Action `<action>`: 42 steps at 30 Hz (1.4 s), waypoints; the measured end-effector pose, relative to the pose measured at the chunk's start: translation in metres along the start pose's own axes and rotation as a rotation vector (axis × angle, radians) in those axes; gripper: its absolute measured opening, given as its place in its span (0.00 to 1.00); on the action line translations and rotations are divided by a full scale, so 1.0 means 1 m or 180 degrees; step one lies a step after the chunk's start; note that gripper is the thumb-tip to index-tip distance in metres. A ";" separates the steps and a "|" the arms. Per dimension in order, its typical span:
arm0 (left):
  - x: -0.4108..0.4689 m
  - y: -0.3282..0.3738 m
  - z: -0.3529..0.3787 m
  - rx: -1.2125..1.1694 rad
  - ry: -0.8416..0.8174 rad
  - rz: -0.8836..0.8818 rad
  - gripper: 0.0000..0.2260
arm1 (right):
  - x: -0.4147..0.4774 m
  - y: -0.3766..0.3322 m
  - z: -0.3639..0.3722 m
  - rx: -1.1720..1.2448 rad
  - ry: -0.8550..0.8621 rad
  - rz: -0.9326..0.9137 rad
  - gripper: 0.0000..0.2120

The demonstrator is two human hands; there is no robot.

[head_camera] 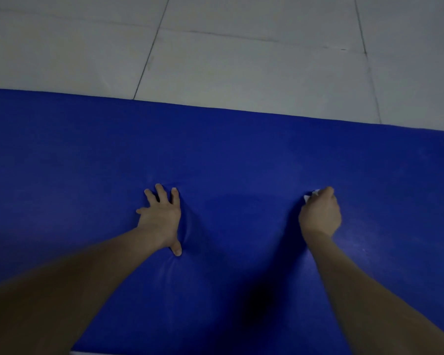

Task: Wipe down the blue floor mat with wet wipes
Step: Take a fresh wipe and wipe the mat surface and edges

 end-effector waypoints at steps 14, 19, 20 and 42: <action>0.000 -0.003 0.002 0.0123 0.0059 0.0054 0.74 | -0.100 -0.145 0.072 -0.0041 -0.0867 -0.2616 0.08; -0.001 -0.004 0.001 0.0074 0.0022 0.0047 0.75 | -0.020 -0.075 0.035 -0.0284 -0.0382 -0.1759 0.08; -0.001 -0.004 0.001 0.0068 0.0022 0.0047 0.75 | -0.005 -0.056 0.025 -0.0361 -0.0298 -0.1569 0.09; -0.003 -0.003 -0.004 0.0263 0.0090 0.0091 0.74 | -0.070 -0.171 0.070 -0.0292 -0.0796 -0.2724 0.07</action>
Point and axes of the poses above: each hand's wrist, its own x-axis towards the middle knuckle, its own z-axis out of the palm, y = z × x, the point moved 2 cm from there along x, towards the middle knuckle, and after that the axes turned 1 degree about z, right-handed, at the moved point
